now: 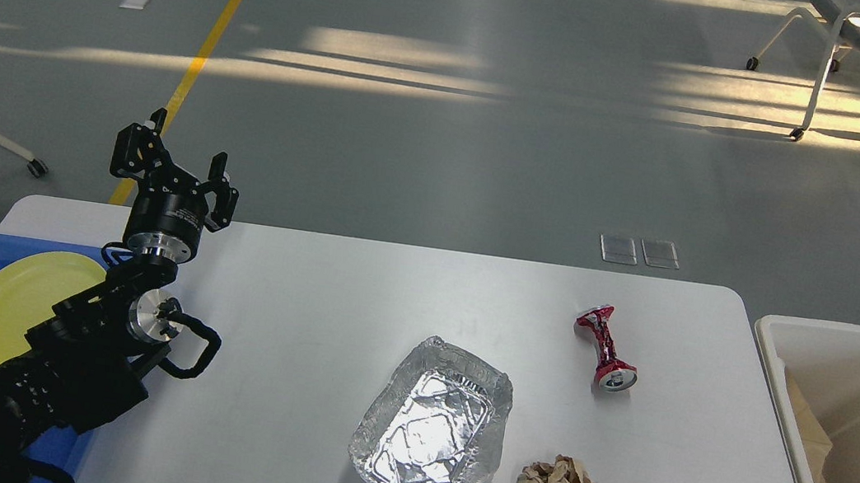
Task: Tidy desktop
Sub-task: 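Lower the right gripper onto the red crushed can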
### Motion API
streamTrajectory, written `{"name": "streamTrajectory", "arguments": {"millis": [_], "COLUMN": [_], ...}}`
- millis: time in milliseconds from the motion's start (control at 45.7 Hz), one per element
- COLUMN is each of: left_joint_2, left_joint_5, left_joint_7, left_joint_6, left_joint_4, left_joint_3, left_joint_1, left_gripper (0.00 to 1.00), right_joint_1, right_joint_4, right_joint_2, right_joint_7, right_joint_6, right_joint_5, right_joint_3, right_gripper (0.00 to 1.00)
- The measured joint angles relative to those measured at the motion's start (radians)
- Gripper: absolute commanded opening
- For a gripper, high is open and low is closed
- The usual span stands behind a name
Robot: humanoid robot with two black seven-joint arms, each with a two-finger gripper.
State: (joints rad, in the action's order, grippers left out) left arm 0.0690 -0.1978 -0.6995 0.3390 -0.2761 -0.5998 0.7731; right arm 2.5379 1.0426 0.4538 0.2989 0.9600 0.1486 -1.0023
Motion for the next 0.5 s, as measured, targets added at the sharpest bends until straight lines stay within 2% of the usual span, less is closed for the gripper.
{"name": "streamTrajectory", "arguments": {"millis": [197, 328, 503], "left_joint_2": [0.000, 0.000, 0.000], "left_joint_5": [0.000, 0.000, 0.000], "left_joint_7": [0.000, 0.000, 0.000], "left_joint_6": [0.000, 0.000, 0.000], "left_joint_4": [0.000, 0.000, 0.000], "left_joint_3": [0.000, 0.000, 0.000], "left_joint_1": [0.000, 0.000, 0.000], "left_gripper": [0.97, 0.97, 0.97], "right_joint_1": [-0.259, -0.498, -0.719], "right_joint_4": [-0.011, -0.029, -0.040], "right_joint_2": [-0.051, -0.105, -0.172], "right_joint_7": [-0.030, -0.085, -0.139], "right_joint_6": [-0.026, -0.225, -0.430], "right_joint_5": [0.036, 0.067, 0.072], "right_joint_3": [-0.010, -0.032, -0.051], "right_gripper": [1.00, 1.00, 1.00]}}
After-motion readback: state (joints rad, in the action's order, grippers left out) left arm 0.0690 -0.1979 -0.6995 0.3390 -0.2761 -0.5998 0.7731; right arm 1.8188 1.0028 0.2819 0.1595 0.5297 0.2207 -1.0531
